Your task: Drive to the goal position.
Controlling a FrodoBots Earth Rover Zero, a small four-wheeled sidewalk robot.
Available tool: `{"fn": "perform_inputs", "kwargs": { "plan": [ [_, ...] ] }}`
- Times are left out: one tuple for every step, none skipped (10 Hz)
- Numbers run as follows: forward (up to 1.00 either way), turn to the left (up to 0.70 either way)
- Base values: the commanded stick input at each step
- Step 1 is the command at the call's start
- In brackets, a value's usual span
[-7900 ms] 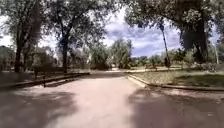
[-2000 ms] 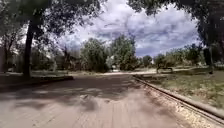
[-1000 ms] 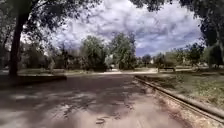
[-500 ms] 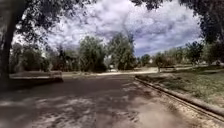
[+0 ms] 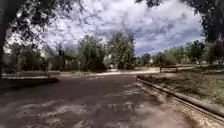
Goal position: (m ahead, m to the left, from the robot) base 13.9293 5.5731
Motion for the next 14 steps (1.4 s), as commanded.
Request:
{"fn": "perform_inputs", "kwargs": {
  "plan": [
    [0.85, 0.00],
    [0.85, 0.00],
    [0.85, 0.00],
    [0.85, 0.00],
    [0.85, 0.00],
    [0.85, 0.00],
    [0.85, 0.00],
    [0.85, 0.00],
    [0.85, 0.00],
    [0.85, 0.00],
    [0.85, 0.00],
    [0.85, 0.00],
    [0.85, 0.00],
    [0.85, 0.00]
  ]
}}
